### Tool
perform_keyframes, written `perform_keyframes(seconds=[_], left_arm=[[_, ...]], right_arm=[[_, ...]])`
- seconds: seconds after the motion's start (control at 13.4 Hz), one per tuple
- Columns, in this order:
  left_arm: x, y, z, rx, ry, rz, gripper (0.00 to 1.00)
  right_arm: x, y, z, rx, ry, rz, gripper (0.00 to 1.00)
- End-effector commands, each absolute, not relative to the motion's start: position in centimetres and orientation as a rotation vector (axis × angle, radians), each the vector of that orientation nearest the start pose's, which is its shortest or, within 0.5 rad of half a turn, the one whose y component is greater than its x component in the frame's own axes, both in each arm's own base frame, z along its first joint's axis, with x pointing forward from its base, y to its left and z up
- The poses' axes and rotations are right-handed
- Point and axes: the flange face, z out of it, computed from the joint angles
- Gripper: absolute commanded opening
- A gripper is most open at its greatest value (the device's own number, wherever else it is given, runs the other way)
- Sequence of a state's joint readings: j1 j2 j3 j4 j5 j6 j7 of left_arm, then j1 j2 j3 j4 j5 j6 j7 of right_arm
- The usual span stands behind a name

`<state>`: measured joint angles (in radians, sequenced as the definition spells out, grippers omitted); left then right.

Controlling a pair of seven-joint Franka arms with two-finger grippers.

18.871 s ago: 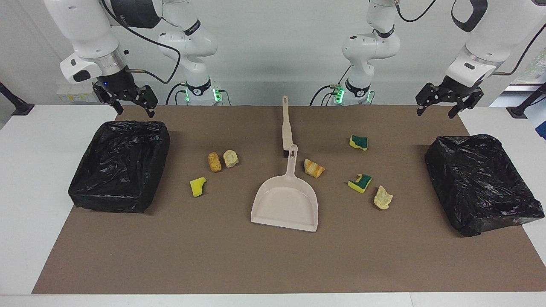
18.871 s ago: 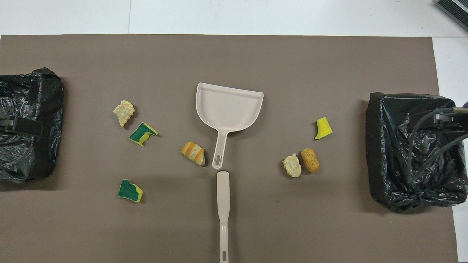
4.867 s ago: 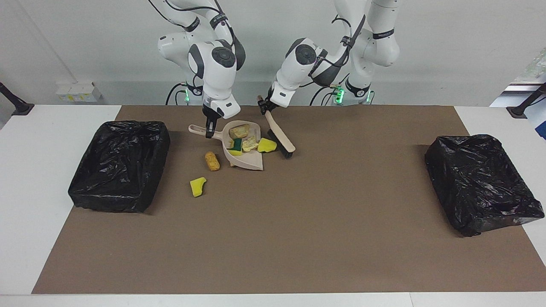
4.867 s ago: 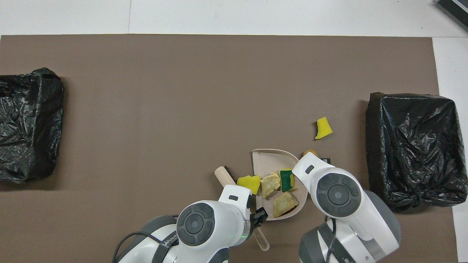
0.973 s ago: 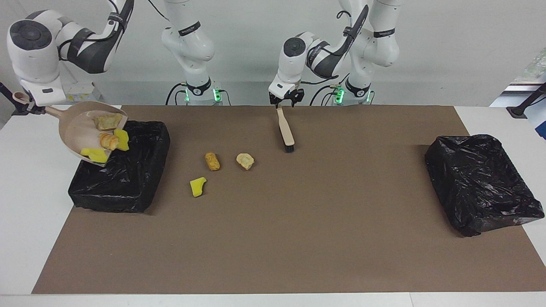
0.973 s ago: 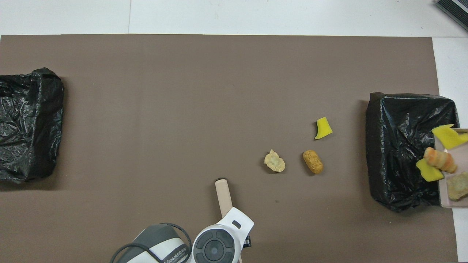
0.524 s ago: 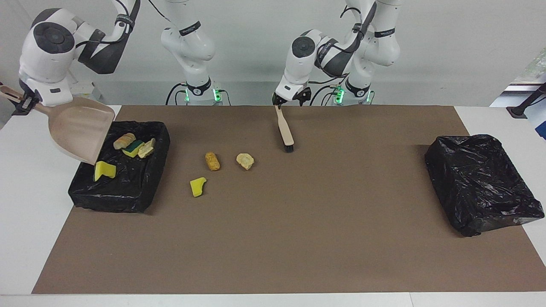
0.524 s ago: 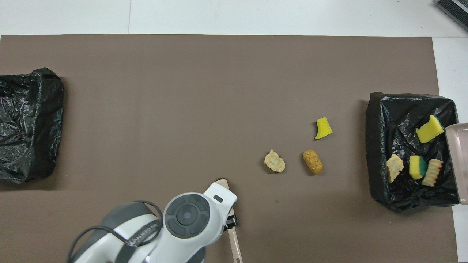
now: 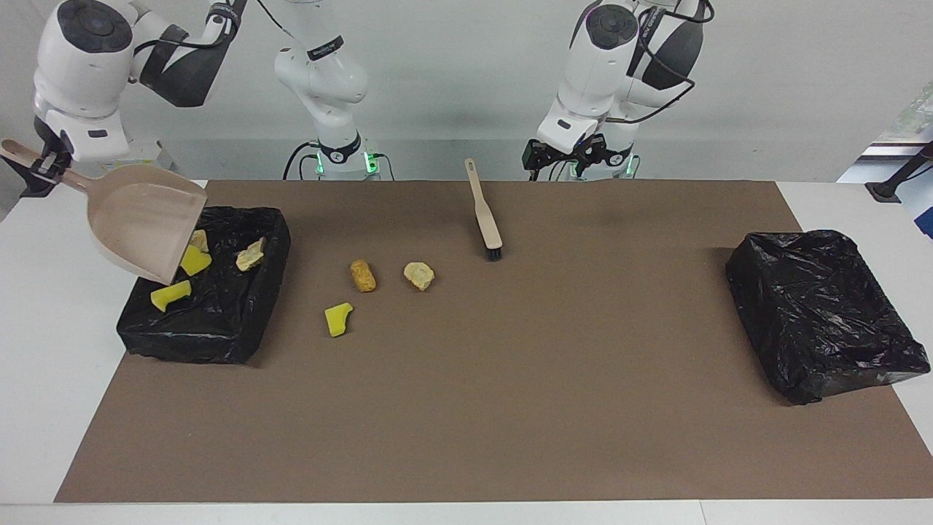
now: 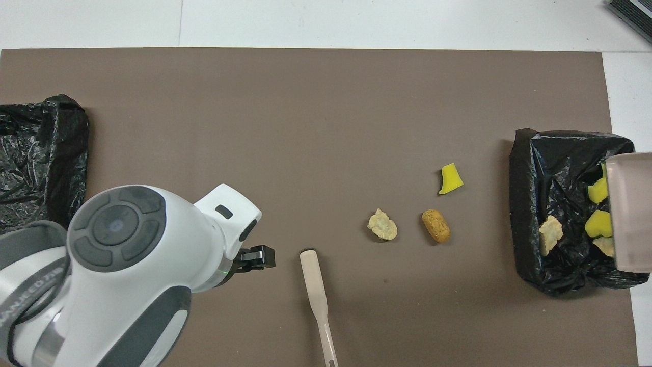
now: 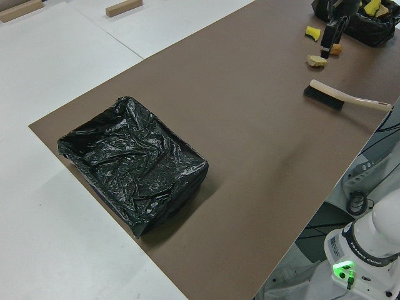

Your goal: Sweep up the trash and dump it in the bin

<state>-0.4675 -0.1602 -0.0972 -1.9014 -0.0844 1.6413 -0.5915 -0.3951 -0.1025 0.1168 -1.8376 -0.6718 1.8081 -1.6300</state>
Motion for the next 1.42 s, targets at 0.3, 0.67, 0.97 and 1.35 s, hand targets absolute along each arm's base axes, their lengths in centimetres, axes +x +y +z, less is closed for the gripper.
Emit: perform_keyframes(seconds=[0.3, 0.67, 0.97, 1.35], left_arm=[[48.1, -20.7, 64.9, -3.158, 0.126, -0.070, 1.00], [50.5, -12.9, 66.0, -3.159, 0.129, -0.111, 1.00], [51.0, -10.5, 65.7, -3.157, 0.068, -0.098, 1.00], [51.8, -9.0, 65.8, -3.160, 0.034, -0.129, 1.00]], right_arm=[[52.4, -7.8, 57.6, -2.805, -1.955, 0.476, 0.00], [53.1, 2.0, 56.7, -3.024, -1.463, 0.197, 0.00], [54.8, 10.0, 54.2, -3.084, -1.050, -0.007, 0.00], [55.0, 22.1, 49.1, -3.119, -0.590, 0.006, 0.00]])
